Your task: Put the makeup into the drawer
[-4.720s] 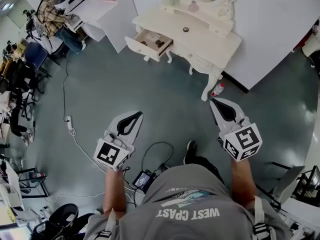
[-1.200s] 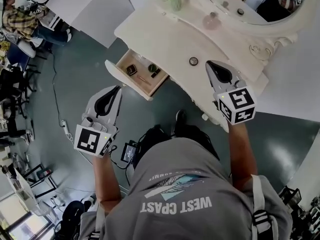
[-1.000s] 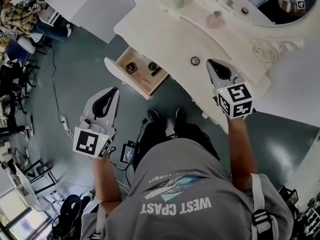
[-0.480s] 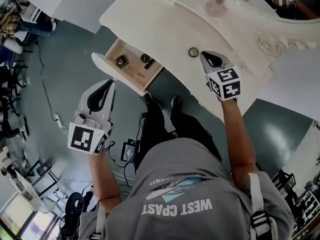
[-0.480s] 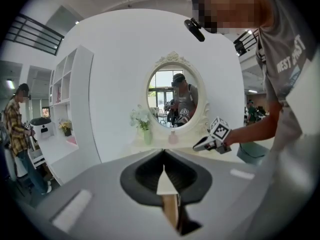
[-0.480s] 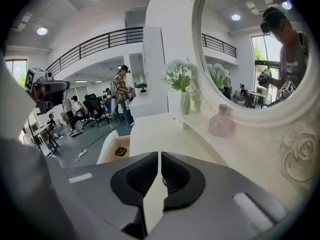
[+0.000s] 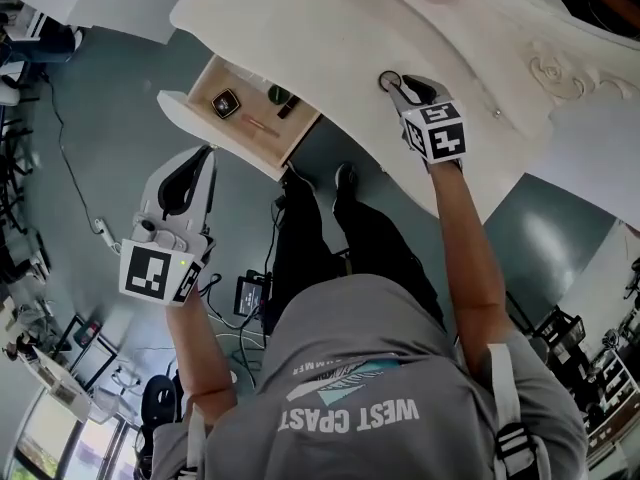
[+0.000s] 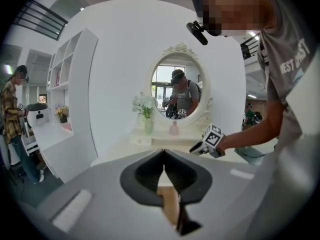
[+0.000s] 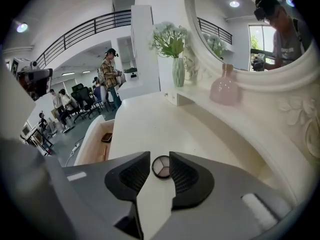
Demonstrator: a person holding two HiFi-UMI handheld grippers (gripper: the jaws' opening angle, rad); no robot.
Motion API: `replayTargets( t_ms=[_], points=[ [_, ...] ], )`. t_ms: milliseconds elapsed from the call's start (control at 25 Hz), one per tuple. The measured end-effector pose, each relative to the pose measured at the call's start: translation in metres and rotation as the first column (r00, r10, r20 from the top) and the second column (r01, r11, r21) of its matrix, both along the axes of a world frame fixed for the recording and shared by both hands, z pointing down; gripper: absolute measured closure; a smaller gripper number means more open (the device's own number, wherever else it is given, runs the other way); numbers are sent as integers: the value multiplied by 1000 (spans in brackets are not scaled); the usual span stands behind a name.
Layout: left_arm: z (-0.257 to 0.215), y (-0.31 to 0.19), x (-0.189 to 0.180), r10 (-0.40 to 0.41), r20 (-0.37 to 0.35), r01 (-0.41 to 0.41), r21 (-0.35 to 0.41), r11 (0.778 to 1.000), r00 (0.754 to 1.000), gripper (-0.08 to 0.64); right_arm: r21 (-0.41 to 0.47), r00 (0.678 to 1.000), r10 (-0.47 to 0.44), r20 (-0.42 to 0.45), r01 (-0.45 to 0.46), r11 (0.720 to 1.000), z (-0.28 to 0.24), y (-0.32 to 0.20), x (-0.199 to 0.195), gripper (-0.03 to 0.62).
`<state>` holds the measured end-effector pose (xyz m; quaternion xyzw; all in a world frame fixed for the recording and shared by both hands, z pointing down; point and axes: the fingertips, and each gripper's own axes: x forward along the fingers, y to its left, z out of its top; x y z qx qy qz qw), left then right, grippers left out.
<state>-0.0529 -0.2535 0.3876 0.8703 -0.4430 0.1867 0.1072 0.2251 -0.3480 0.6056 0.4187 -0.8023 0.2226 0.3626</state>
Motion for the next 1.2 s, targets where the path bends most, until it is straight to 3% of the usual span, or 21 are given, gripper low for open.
replayTargets(
  t_ms=[200,360,800,1200],
  points=[
    [15,-11,-8,0,-11,-1,-23,1000,1000,557,-58,1000,12,-29,-14,998,29,-7,-3,385],
    [23,-18,-15,-3,-22,2,-31,1000,1000,557,-92,997,18,-71,-25,995,45,-10,-4,351],
    [38,-21,-43,-39,-48,37,-42,998,998,557,-122,991,32,-128,-48,991,56,-11,-16,377],
    [49,-13,-90,-114,-75,111,-42,993,991,557,-102,994,-79,-77,71,992,35,-14,-98,377]
  ],
)
